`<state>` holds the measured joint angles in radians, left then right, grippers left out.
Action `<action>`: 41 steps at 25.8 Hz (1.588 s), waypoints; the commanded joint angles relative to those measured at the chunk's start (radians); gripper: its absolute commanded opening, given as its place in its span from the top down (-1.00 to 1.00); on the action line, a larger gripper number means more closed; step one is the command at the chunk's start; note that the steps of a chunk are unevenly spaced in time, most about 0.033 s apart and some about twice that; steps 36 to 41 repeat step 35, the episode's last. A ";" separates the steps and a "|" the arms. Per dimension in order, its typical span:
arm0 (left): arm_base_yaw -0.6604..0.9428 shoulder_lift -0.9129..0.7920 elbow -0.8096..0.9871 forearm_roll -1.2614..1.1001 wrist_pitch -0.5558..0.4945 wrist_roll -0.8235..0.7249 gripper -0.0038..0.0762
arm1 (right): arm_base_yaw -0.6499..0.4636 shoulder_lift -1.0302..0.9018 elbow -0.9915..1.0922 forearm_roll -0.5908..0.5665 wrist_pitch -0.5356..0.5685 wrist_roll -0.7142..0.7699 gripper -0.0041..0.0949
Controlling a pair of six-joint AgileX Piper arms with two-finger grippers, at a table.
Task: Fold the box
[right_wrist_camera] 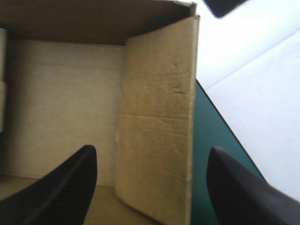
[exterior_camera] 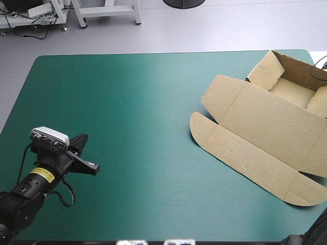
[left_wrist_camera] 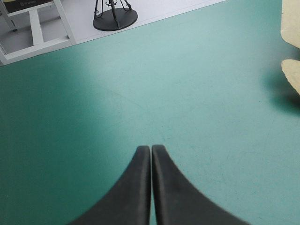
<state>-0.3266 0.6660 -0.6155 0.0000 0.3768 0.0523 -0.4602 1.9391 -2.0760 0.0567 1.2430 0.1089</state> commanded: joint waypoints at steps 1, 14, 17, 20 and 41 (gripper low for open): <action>-0.006 -0.010 -0.027 0.006 -0.084 0.000 0.91 | -0.003 -0.163 -0.031 0.129 0.006 -0.038 -0.32; -0.006 -0.010 -0.009 0.007 -0.114 0.000 0.91 | 0.415 -0.584 0.357 0.167 -0.153 -0.202 0.04; -0.006 -0.010 -0.009 0.007 -0.126 0.000 0.91 | 0.538 -0.718 0.577 0.151 -0.317 -0.202 0.04; -0.006 -0.010 -0.004 0.007 -0.137 0.000 0.91 | 0.664 -0.911 0.902 0.156 -0.532 -0.212 0.04; -0.006 -0.010 0.177 -0.016 -0.271 0.000 0.91 | 0.758 -1.230 1.569 0.185 -0.886 -0.342 0.95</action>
